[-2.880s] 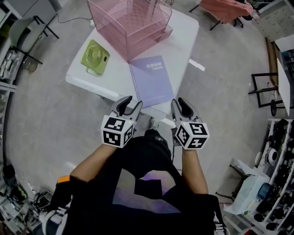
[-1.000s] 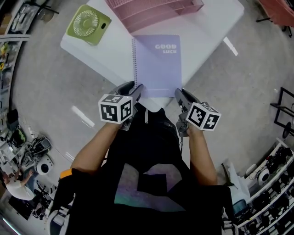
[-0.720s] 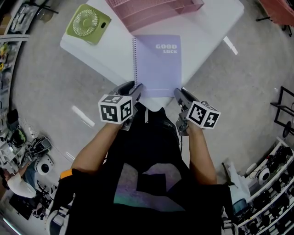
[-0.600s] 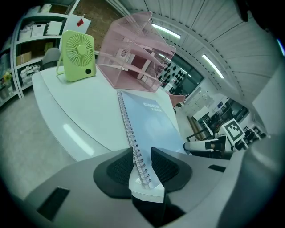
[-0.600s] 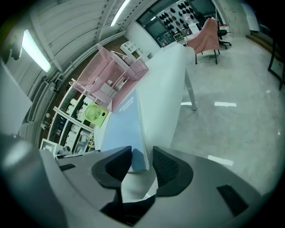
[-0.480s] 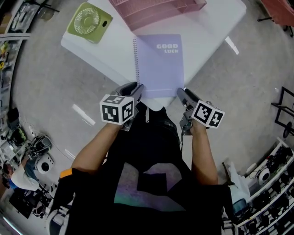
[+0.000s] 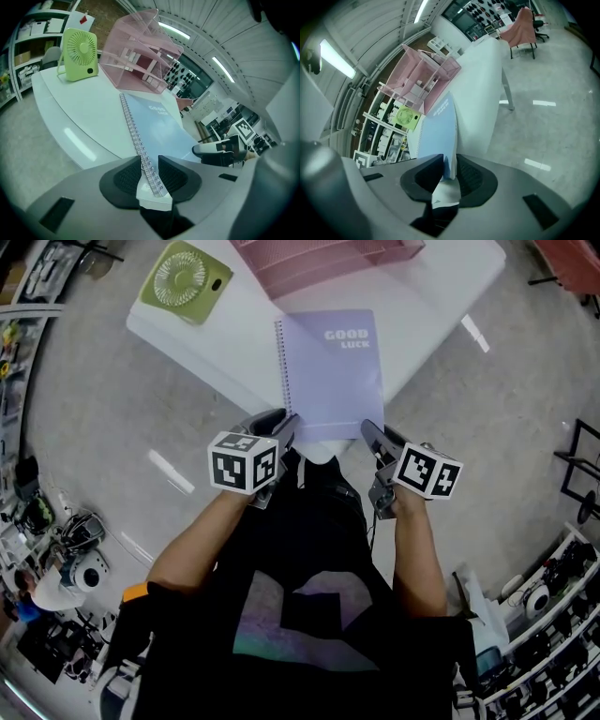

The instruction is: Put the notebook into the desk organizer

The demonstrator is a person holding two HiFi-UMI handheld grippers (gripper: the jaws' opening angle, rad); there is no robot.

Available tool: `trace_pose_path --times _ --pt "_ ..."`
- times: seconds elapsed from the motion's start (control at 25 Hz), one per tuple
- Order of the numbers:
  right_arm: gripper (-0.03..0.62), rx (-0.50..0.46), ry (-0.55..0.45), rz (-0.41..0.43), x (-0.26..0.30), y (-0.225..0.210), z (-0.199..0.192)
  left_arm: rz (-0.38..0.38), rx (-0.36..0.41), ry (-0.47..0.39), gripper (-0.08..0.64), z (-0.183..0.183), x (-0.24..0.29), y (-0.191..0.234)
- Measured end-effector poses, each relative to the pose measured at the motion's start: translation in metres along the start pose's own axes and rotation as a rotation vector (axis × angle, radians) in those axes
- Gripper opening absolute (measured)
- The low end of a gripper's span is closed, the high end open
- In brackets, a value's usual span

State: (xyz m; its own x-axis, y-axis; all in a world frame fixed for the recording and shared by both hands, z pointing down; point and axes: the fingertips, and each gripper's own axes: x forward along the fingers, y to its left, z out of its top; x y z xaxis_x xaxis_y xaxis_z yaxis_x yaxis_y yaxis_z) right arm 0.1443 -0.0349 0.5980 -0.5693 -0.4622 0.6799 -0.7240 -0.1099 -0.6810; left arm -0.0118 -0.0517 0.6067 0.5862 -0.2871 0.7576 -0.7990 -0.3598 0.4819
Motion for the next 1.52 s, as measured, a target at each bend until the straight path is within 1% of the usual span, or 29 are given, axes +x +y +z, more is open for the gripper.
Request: trace_pose_path --times 0.08,0.12,0.28,0.4,0.56,0.68,0.76,0.96,1.08,1.2,1.28,1.4,1.52 --pt "0.078 0.006 0.000 0.023 -0.002 0.009 0.002 -0.002 -0.009 -0.005 0.121 -0.001 0.000 0.001" --pt "0.067 0.031 -0.001 0.048 -0.003 0.013 0.003 -0.006 -0.016 -0.008 0.124 0.000 0.000 0.001" --pt "0.048 0.204 -0.016 0.198 -0.011 0.027 0.010 -0.040 -0.066 -0.021 0.149 -0.001 -0.005 0.001" --pt "0.044 0.281 -0.018 0.272 -0.015 0.032 0.013 -0.075 -0.122 -0.032 0.182 -0.006 -0.010 0.004" --pt "0.044 0.370 -0.025 0.397 -0.019 0.042 0.017 -0.133 -0.199 -0.041 0.208 -0.014 -0.015 0.001" --pt "0.044 0.434 -0.023 0.460 -0.021 0.047 0.017 -0.180 -0.267 -0.057 0.215 -0.016 -0.018 0.000" --pt "0.044 0.452 -0.021 0.487 -0.022 0.051 0.017 -0.218 -0.313 -0.071 0.215 -0.015 -0.018 -0.001" --pt "0.044 0.466 -0.012 0.517 -0.024 0.055 0.014 -0.328 -0.416 -0.089 0.218 -0.009 -0.016 -0.014" --pt "0.044 0.450 -0.009 0.518 -0.024 0.058 0.012 -0.369 -0.428 -0.091 0.221 -0.004 -0.014 -0.025" --pt "0.044 0.383 -0.012 0.484 -0.024 0.059 0.014 -0.356 -0.426 -0.089 0.209 -0.003 -0.013 -0.025" --pt "0.044 0.314 -0.012 0.451 -0.024 0.061 0.016 -0.333 -0.417 -0.087 0.165 -0.002 -0.014 -0.022" --pt "0.044 0.224 -0.020 0.407 -0.025 0.065 0.018 -0.305 -0.380 -0.094 0.101 0.003 -0.017 -0.024" --pt "0.044 0.154 -0.035 0.374 -0.029 0.074 0.015 -0.285 -0.338 -0.108 0.069 0.007 -0.026 -0.028"
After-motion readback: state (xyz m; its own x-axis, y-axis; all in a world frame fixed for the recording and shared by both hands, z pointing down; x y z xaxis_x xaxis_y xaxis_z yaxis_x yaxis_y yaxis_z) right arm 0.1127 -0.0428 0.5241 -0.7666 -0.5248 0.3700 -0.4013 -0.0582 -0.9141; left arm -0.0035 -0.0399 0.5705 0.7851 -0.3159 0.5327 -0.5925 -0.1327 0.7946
